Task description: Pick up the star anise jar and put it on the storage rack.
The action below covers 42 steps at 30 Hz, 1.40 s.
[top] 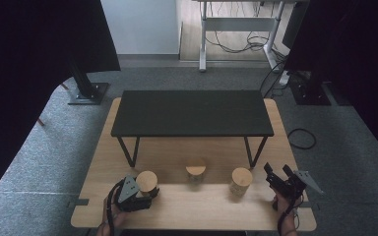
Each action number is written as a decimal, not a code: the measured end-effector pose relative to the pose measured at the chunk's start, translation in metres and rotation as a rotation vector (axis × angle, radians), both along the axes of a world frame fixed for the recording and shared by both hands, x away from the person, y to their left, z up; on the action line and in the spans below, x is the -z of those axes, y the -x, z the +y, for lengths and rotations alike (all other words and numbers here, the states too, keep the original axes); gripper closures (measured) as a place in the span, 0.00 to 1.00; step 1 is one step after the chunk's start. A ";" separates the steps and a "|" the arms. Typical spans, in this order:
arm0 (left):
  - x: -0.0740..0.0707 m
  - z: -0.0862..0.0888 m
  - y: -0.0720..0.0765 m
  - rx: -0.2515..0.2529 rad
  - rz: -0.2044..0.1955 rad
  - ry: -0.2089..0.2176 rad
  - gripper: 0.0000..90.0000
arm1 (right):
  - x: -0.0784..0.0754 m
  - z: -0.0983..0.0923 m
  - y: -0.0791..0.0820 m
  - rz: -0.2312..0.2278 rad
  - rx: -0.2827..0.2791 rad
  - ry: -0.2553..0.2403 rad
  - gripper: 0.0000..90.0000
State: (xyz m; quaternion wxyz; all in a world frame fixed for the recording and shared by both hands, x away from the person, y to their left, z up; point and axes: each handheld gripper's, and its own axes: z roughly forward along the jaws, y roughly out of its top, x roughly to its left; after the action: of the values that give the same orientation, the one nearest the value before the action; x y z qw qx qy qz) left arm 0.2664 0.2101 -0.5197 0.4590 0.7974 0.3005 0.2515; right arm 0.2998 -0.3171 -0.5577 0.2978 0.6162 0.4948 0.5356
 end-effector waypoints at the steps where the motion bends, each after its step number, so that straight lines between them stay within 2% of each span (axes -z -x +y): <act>1: -0.005 0.001 0.002 -0.001 -0.010 0.001 0.28 | 0.000 0.000 0.000 0.000 0.000 -0.001 0.14; 10: -0.026 0.011 0.011 -0.011 -0.044 0.017 0.28 | 0.000 0.000 0.000 0.000 -0.001 0.000 0.15; 14: -0.040 0.015 0.017 -0.021 -0.064 0.040 0.28 | 0.000 0.000 0.000 -0.001 -0.001 0.001 0.15; 18: -0.047 0.015 0.020 -0.020 -0.080 0.038 0.28 | 0.000 0.000 0.000 -0.002 -0.001 0.000 0.14; 31: -0.058 0.010 0.026 -0.006 -0.097 0.020 0.28 | 0.000 -0.001 0.001 -0.005 -0.001 -0.004 0.14; 38: -0.066 0.013 0.027 -0.004 -0.103 0.034 0.28 | 0.000 0.000 0.001 -0.006 -0.007 -0.008 0.14; 42: -0.074 0.015 0.026 -0.008 -0.110 0.023 0.28 | 0.000 0.000 0.001 -0.003 -0.008 -0.008 0.14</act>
State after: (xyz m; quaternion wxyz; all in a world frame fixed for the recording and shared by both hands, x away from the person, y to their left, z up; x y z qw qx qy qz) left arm 0.2405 0.2248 -0.4458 0.4831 0.7757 0.2810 0.2933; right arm 0.2987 -0.3171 -0.5580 0.2939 0.6146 0.4946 0.5397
